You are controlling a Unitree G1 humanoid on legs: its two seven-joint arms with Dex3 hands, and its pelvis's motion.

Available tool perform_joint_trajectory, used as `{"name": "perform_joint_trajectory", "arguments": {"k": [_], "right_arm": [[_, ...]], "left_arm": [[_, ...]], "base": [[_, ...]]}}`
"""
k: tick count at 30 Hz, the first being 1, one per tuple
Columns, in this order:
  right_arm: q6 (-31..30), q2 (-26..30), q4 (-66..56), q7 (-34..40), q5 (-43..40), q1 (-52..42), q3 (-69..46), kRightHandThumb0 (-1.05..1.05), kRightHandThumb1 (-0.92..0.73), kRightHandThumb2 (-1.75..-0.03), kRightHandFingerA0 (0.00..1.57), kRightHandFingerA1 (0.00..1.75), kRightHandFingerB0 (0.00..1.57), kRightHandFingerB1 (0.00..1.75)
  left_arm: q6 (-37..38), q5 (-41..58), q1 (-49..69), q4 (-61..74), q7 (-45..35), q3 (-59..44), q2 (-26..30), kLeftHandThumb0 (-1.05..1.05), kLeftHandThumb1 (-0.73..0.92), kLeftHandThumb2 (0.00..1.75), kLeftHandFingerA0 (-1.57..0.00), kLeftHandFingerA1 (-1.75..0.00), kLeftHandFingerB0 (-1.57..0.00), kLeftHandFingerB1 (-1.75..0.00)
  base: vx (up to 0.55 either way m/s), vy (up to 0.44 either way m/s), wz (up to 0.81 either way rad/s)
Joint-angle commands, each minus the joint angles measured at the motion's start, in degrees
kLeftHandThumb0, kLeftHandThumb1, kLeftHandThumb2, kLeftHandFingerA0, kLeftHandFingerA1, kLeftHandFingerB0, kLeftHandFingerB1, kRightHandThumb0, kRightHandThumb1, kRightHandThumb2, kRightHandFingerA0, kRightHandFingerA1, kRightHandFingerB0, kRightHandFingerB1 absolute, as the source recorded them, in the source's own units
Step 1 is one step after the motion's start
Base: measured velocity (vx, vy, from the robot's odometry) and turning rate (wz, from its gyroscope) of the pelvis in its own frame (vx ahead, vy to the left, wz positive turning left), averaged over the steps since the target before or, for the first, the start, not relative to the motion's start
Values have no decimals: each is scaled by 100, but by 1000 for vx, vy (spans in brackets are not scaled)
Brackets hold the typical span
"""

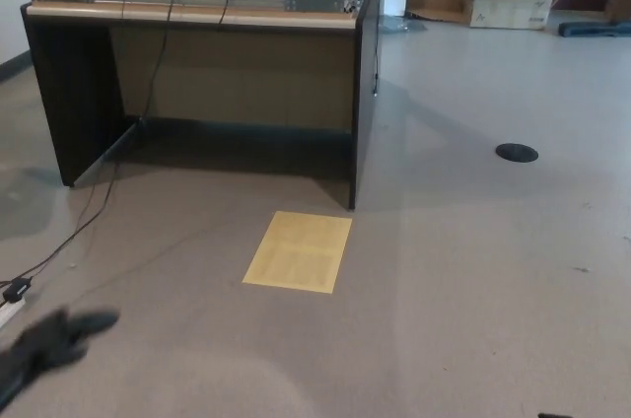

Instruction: The robot extends its left hand to pick up an emotional support dumpling from the palm of a person and brings its hand down by its side. Then it extends its arm again to hand the dumpling back to the person.

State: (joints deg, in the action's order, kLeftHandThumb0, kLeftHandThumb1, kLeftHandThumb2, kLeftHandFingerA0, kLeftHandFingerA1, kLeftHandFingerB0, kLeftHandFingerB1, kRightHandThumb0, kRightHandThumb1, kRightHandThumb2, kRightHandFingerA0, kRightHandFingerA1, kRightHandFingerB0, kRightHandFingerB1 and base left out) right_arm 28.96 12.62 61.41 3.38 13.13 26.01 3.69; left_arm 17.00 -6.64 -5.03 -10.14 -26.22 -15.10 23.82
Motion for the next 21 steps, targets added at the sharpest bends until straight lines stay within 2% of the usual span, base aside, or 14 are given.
{"name": "perform_joint_trajectory", "arguments": {"k": [1, 2, 5, 6, 10, 11, 21], "right_arm": [[595, -109, -171, 595, -145, -773, -218, -23, -61, -58, 77, 49, 62, 41], [627, -100, -213, 614, -184, -880, -269, -25, -62, -58, 76, 49, 60, 41], [607, -97, -267, 610, -201, -950, -306, -26, -62, -58, 76, 49, 60, 41], [637, -87, -282, 633, -207, -980, -339, -24, -61, -58, 77, 49, 60, 41], [648, -92, -314, 640, -187, -1009, -377, -24, -61, -58, 77, 49, 60, 41], [676, -92, -296, 656, -168, -1011, -374, -24, -61, -58, 78, 49, 59, 42], [637, -114, -275, 633, -179, -954, -423, -27, -62, -59, 79, 49, 61, 42]], "left_arm": [[1978, -531, 790, -2340, 2072, -245, -415, -7, 33, 85, -18, -54, -11, -50], [1937, -551, 746, -2454, 2090, -177, -399, -24, 44, 56, -34, -43, -27, -33], [2044, -470, 691, -2628, 2033, -135, -382, -23, 45, 57, -33, -43, -27, -34], [2100, -815, 633, -2701, 2382, 17, -292, -33, 40, 59, -42, -45, -36, -38], [2249, -982, 560, -2892, 2642, 136, -212, -33, 40, 59, -42, -45, -36, -38], [2192, -1075, 590, -2841, 2721, 180, -183, -33, 45, 54, -50, -42, -39, -34], [2353, -1306, 456, -3084, 3190, 403, -31, -32, 45, 53, -54, -43, -44, -36]], "base": [[0, 0, 0], [0, 0, 0], [0, 0, 0], [0, 0, 0], [0, 0, 0], [0, 0, 0], [0, 0, 0]]}}
